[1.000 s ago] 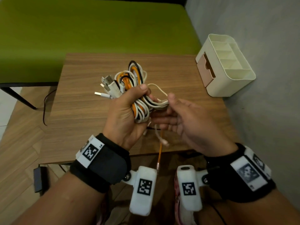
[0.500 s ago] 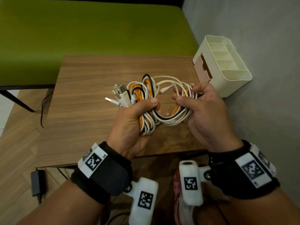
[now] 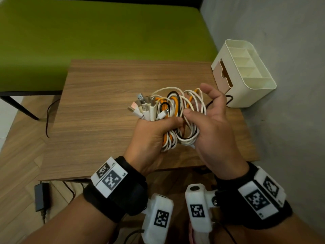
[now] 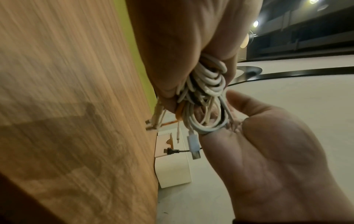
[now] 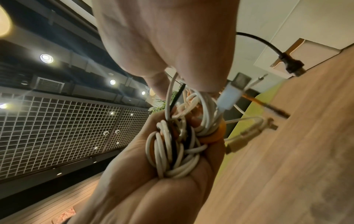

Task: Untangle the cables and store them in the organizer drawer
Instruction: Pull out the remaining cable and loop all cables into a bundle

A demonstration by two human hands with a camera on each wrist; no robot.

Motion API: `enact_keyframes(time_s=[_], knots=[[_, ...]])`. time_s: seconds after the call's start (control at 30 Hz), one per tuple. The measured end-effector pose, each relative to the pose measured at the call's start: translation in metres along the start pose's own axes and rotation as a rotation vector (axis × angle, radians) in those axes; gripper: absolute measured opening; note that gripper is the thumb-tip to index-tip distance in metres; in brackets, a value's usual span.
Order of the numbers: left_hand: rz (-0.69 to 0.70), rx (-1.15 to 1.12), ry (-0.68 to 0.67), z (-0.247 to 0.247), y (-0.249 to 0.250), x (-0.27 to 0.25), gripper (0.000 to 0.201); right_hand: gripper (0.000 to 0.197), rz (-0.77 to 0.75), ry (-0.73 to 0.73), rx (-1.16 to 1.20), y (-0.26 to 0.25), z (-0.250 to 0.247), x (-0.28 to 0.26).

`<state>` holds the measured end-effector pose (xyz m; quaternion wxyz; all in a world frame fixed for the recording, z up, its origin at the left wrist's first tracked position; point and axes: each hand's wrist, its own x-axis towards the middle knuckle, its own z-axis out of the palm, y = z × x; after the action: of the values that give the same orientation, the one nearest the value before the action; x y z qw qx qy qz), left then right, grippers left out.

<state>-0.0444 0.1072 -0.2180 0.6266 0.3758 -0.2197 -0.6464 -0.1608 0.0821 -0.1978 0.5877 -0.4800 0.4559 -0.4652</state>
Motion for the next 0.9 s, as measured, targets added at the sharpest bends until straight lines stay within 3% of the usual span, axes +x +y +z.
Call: enact_keyframes(time_s=[0.17,0.3,0.37,0.43,0.57,0.73,0.9], knots=[[-0.048,0.126,-0.047,0.001,-0.007,-0.001,0.032,0.047,0.047,-0.148,0.123,-0.002,0.003,-0.005],[-0.077,0.274,-0.109,0.003,-0.011,-0.002,0.031,0.108,0.022,-0.215,0.128,0.000,0.000,-0.003],[-0.087,0.294,-0.136,0.004,-0.009,-0.002,0.035,0.120,0.027,-0.291,0.158,-0.001,-0.001,-0.001],[-0.088,0.310,-0.180,0.003,-0.005,-0.003,0.037,0.121,0.045,-0.351,0.149,-0.003,-0.002,-0.001],[-0.125,0.332,-0.226,-0.001,0.000,-0.002,0.031,0.106,0.051,-0.376,0.083,-0.005,-0.004,-0.004],[-0.160,0.297,-0.213,-0.004,0.004,-0.001,0.029,0.113,0.032,-0.359,-0.057,0.001,-0.003,-0.003],[-0.104,0.304,-0.281,-0.002,0.007,-0.004,0.049,0.117,0.084,-0.419,-0.042,0.001,-0.003,-0.001]])
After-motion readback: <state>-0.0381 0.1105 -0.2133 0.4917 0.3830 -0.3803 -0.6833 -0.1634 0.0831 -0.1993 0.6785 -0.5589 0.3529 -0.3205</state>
